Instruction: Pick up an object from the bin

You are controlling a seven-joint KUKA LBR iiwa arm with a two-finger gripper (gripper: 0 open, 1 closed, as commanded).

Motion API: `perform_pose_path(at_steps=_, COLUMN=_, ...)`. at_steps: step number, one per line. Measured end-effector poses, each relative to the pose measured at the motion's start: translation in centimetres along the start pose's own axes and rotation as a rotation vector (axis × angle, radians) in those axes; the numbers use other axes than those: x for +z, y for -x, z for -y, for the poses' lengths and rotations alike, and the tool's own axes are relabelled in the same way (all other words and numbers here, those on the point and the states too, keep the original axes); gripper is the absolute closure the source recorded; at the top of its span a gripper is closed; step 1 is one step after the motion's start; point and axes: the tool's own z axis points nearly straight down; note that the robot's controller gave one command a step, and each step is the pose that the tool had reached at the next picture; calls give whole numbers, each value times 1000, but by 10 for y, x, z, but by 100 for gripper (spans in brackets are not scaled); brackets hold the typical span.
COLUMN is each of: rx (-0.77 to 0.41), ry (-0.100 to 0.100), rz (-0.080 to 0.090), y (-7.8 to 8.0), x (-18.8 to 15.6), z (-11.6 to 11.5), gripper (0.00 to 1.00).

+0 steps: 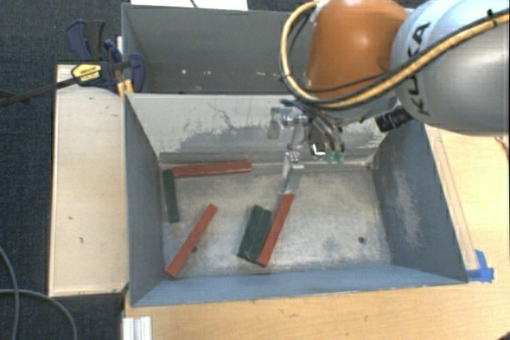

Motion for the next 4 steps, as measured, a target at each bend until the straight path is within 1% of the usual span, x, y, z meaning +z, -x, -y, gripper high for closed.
perform_pose_path(at_steps=1, rx=-538, ry=-1, rz=3, y=-69, x=152, z=0, gripper=0)
perform_pose_path(at_steps=2, rx=-700, ry=-1, rz=12, y=-78, x=119, z=-19, gripper=0)
perform_pose_path(at_steps=3, rx=-768, ry=-2, rz=12, y=-70, x=118, z=-26, gripper=0)
perform_pose_path(at_steps=4, rx=-790, ry=-1, rz=3, y=-74, x=152, z=-19, gripper=0)
